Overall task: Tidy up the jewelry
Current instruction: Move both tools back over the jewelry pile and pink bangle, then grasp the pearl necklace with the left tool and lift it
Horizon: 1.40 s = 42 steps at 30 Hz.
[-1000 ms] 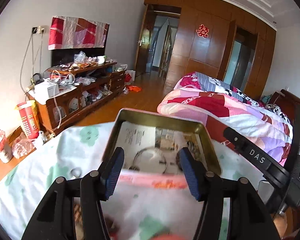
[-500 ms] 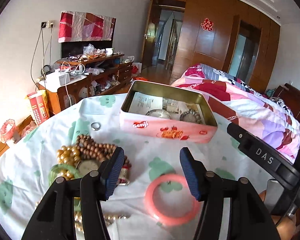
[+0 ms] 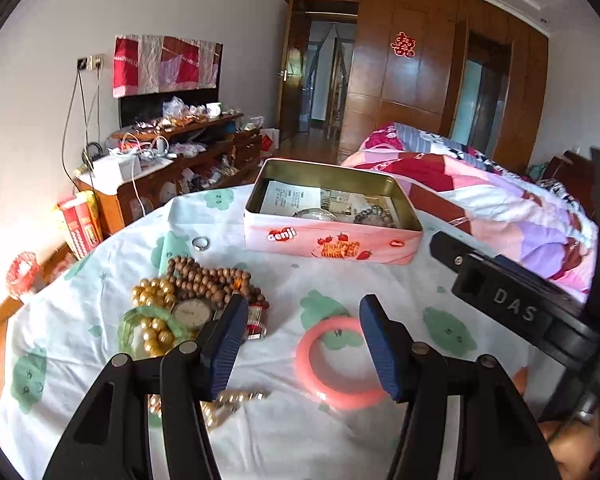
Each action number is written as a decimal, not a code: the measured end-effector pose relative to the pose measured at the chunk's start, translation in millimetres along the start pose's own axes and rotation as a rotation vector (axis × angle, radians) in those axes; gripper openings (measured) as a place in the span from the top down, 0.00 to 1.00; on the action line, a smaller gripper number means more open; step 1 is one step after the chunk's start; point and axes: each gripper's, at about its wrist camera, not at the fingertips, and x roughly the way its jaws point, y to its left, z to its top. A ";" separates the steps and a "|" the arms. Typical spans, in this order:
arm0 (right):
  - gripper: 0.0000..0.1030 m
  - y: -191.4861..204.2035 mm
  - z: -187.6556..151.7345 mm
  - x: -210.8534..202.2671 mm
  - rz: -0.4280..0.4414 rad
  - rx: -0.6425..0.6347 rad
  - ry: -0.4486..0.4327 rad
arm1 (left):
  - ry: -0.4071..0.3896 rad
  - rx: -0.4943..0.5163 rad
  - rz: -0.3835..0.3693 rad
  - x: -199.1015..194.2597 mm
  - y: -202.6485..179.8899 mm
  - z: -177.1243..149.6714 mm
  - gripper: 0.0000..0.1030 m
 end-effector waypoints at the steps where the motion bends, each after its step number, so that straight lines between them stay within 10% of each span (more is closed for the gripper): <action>1: 0.10 0.6 -1.4 -0.9 0.009 0.000 0.005 | 0.001 0.001 -0.009 -5.0 4.3 -1.5 0.43; 10: 0.10 27.9 -28.5 -1.6 0.149 -0.099 0.178 | 0.059 -0.012 -0.009 -37.2 66.7 -20.4 0.43; 23: 0.04 87.1 -64.0 37.3 0.116 -0.393 0.424 | 0.184 -0.081 0.014 -22.2 90.0 -37.5 0.43; 27: 0.20 82.8 -63.3 33.9 0.123 -0.386 0.412 | 0.199 -0.079 -0.013 -21.1 86.2 -36.5 0.43; 42: 0.20 51.9 -49.1 27.9 0.198 -0.176 0.364 | 0.316 -0.116 0.091 14.5 85.6 -24.0 0.43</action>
